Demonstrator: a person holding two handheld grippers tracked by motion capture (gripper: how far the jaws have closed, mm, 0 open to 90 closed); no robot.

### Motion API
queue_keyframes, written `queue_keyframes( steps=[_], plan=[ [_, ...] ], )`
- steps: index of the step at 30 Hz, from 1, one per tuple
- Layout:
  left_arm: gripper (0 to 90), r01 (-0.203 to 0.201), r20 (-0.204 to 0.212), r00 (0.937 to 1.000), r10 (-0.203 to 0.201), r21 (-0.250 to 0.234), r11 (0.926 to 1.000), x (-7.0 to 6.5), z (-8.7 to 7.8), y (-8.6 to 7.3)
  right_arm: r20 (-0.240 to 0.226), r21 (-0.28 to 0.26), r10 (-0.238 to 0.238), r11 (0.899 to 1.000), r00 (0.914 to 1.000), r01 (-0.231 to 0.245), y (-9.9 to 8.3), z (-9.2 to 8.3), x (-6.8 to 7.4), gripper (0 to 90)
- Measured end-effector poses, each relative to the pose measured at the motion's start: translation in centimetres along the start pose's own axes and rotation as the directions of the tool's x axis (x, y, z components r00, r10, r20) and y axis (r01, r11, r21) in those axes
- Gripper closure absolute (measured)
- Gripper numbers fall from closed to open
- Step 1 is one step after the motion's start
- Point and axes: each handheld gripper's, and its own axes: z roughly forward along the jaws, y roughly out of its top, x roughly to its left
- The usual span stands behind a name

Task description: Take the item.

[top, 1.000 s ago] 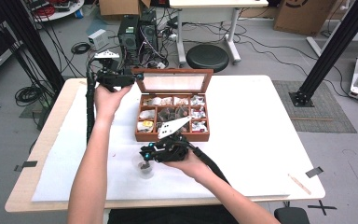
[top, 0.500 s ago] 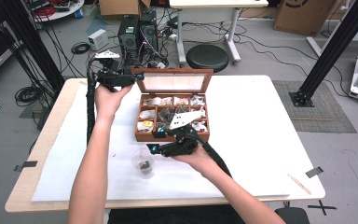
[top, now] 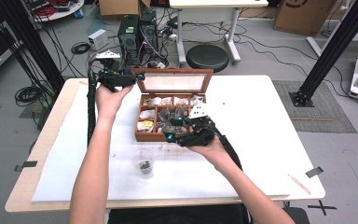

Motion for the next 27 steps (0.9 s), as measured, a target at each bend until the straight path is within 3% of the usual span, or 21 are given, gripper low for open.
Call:
queue_keyframes(
  steps=[6, 13, 15, 18, 19, 20, 21, 25, 26, 27],
  plan=[
    [39.9, 0.003, 0.002, 1.0000, -0.003, 0.000, 1.0000, 0.0, 0.0, 0.0, 0.056, -0.031, 0.026, 0.999, 0.9981, -0.025, -0.3, -1.9, -1.6, 40.4],
    [39.8, 0.004, 0.000, 1.0000, -0.004, -0.003, 1.0000, 0.0, 0.0, -0.1, 0.140, -0.080, 0.055, 0.996, 0.9886, -0.044, -0.6, -4.8, -3.5, 40.0],
    [39.8, 0.005, 0.000, 1.0000, -0.005, -0.002, 1.0000, 0.0, 0.0, -0.1, 0.181, -0.100, 0.073, 0.993, 0.9809, -0.055, -1.0, -6.2, -4.6, 39.5],
    [39.8, 0.004, -0.001, 1.0000, -0.004, -0.002, 1.0000, 0.0, 0.0, -0.1, 0.196, -0.112, 0.092, 0.991, 0.9763, -0.071, -1.2, -7.0, -5.2, 39.3],
    [39.8, 0.006, -0.002, 1.0000, -0.006, -0.003, 1.0000, 0.0, 0.0, -0.1, 0.221, -0.127, 0.110, 0.988, 0.9691, -0.084, -1.5, -8.0, -6.0, 39.3],
    [39.7, 0.006, -0.002, 1.0000, -0.006, -0.003, 1.0000, 0.0, 0.0, -0.1, 0.221, -0.127, 0.110, 0.988, 0.9691, -0.084, -1.5, -8.0, -6.0, 39.3],
    [39.8, 0.005, -0.002, 1.0000, -0.005, -0.002, 1.0000, 0.0, 0.0, -0.1, 0.245, -0.139, 0.125, 0.986, 0.9613, -0.093, -1.7, -8.8, -6.6, 39.2],
    [39.7, 0.006, 0.000, 1.0000, -0.006, -0.001, 1.0000, 0.0, 0.0, -0.1, 0.276, -0.159, 0.147, 0.982, 0.9499, -0.106, -2.0, -10.0, -7.4, 39.0],
    [39.7, 0.006, 0.000, 1.0000, -0.006, -0.002, 1.0000, 0.0, 0.0, -0.1, 0.296, -0.167, 0.165, 0.979, 0.9409, -0.119, -2.3, -10.7, -7.9, 38.7],
    [39.7, 0.006, 0.000, 1.0000, -0.006, -0.002, 1.0000, 0.0, 0.0, -0.1, 0.296, -0.167, 0.165, 0.979, 0.9409, -0.119, -2.3, -10.7, -7.9, 38.7]
  ],
)
